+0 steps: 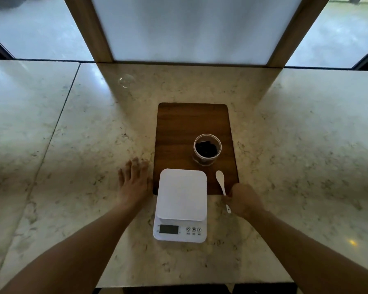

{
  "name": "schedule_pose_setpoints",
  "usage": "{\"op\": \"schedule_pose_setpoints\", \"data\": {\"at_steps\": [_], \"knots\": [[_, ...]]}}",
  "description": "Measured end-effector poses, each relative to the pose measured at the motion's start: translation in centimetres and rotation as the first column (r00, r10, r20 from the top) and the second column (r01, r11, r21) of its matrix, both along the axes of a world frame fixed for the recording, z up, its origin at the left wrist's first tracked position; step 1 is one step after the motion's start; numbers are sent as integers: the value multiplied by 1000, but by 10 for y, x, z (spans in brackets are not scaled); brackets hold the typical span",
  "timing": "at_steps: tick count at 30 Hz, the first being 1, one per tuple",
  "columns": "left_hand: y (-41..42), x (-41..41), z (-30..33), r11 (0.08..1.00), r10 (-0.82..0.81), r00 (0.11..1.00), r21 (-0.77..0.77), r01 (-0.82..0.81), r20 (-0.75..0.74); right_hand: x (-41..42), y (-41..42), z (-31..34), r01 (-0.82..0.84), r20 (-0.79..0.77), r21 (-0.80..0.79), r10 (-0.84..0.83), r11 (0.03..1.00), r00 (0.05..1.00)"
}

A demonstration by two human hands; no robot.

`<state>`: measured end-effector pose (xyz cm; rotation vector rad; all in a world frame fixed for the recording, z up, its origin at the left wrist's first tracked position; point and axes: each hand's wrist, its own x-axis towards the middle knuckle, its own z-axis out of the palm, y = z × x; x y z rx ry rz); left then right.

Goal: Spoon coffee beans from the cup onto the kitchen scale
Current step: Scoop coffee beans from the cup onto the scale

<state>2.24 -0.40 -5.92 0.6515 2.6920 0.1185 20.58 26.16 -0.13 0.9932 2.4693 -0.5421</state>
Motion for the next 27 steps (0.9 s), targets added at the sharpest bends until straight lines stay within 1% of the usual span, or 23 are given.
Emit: {"op": "schedule_pose_setpoints", "data": {"at_steps": [6,9,13,17,19,21,24,27], "knots": [[-2,6,-8,997,3,993,77,6,-120,6,-3,0,75,-56,-84,-80,994,995],[-2,9,-9,993,9,984,121,13,-180,9,-3,4,96,-147,-92,-109,991,983],[-4,10,-9,991,4,976,133,26,-216,6,1,20,211,-330,-130,-243,969,912],[-4,9,-10,990,17,975,140,14,-221,-9,10,44,228,-489,-197,-297,954,820],[-4,9,-10,990,24,974,141,8,-225,-18,13,55,203,-579,-156,-255,967,774],[-4,9,-10,990,26,973,142,6,-227,-27,15,63,160,-628,-122,-201,980,752],[-3,8,-11,991,23,973,131,8,-229,-37,15,68,68,-622,-99,-116,993,775],[-4,9,-12,990,38,971,144,-3,-236,-45,13,67,-30,-588,1,25,1000,809]]}}
